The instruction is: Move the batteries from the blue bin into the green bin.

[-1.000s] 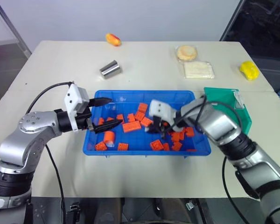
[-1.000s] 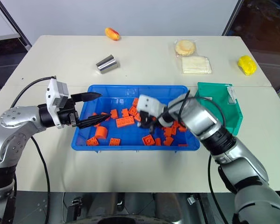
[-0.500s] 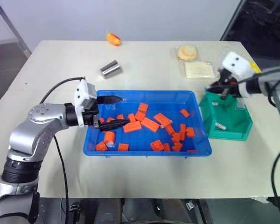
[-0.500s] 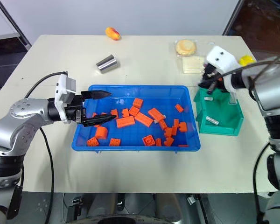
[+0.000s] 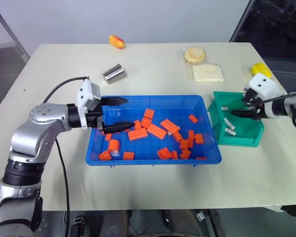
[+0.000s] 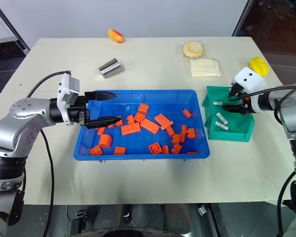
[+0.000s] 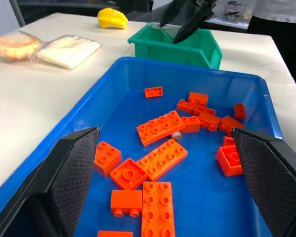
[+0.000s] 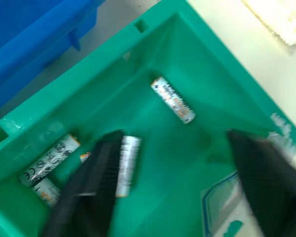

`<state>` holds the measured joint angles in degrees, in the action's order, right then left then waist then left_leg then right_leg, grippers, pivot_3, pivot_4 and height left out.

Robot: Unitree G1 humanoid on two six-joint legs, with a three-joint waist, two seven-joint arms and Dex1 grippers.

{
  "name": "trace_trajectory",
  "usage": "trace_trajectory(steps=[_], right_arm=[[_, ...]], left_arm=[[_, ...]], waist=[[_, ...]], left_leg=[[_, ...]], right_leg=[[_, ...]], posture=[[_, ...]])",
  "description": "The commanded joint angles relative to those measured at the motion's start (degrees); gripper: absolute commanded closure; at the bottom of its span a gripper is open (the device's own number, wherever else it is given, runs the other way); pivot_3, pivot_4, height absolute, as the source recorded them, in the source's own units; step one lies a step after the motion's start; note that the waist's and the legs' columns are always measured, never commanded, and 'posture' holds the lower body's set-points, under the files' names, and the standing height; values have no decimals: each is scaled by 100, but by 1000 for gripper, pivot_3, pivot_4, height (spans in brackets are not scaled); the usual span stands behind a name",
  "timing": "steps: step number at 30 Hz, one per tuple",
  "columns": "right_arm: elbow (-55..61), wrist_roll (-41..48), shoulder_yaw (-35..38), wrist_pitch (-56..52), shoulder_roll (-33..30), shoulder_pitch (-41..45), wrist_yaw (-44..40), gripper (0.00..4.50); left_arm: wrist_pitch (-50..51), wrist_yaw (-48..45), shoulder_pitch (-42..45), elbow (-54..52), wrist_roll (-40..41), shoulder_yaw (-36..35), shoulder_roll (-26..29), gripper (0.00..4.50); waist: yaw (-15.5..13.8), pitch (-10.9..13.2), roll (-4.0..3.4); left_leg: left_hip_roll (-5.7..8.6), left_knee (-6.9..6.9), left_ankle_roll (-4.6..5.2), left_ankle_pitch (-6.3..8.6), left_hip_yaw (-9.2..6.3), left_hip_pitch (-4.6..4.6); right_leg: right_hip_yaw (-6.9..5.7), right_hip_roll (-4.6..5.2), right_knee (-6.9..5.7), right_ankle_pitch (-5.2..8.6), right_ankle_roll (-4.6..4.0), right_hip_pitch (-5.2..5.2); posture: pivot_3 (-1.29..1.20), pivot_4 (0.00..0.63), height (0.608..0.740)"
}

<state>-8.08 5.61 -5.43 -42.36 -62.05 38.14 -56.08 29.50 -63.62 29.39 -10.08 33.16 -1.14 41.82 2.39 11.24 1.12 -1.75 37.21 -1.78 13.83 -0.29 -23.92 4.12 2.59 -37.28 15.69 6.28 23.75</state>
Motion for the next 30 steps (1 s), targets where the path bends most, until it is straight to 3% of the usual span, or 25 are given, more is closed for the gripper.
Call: trace_trajectory(steps=[1,6,13,17,23,30], right_arm=[[73,-66,310,29,99,441,323,67],[929,1131,904,-1611,1395,1140,646,67],[1608,1806,1168,-2886,2845,838,1531,67],[1987,1967,982,-3169,3329,592,1885,67],[2485,1904,391,-3081,3165,140,2023,67],[2525,1924,75,-2890,2919,-9,2001,67]], left_arm=[[-126,48,11,-80,-46,-205,91,0],[-121,245,-208,-115,-40,-415,157,0],[-54,539,-526,-381,8,-600,174,0],[-54,786,-780,-381,-2,-892,206,0],[91,1012,-1178,-661,161,-1299,319,0],[102,1091,-1184,-707,188,-1287,310,0]], waist=[[2,0,-1],[101,0,-2],[-54,-1,1],[-89,-1,1],[-124,-2,1],[-124,-2,1]], left_leg=[[0,0,0,0,0,0],[-6,-4,-1,-1,2,5],[4,6,-2,-1,-12,-26],[6,21,-3,-2,-10,-44],[2,16,-3,-2,-9,-47],[2,17,-3,-2,-6,-46]], right_leg=[[0,0,0,0,0,0],[6,-7,-13,0,0,8],[-3,6,-18,1,-3,20],[-2,7,-19,-1,0,33],[-2,3,-32,-1,-1,51],[-2,2,-32,-1,0,51]], posture=[[0,150,740],[0,150,740],[0,150,740],[0,150,740],[0,150,740],[0,150,740]])
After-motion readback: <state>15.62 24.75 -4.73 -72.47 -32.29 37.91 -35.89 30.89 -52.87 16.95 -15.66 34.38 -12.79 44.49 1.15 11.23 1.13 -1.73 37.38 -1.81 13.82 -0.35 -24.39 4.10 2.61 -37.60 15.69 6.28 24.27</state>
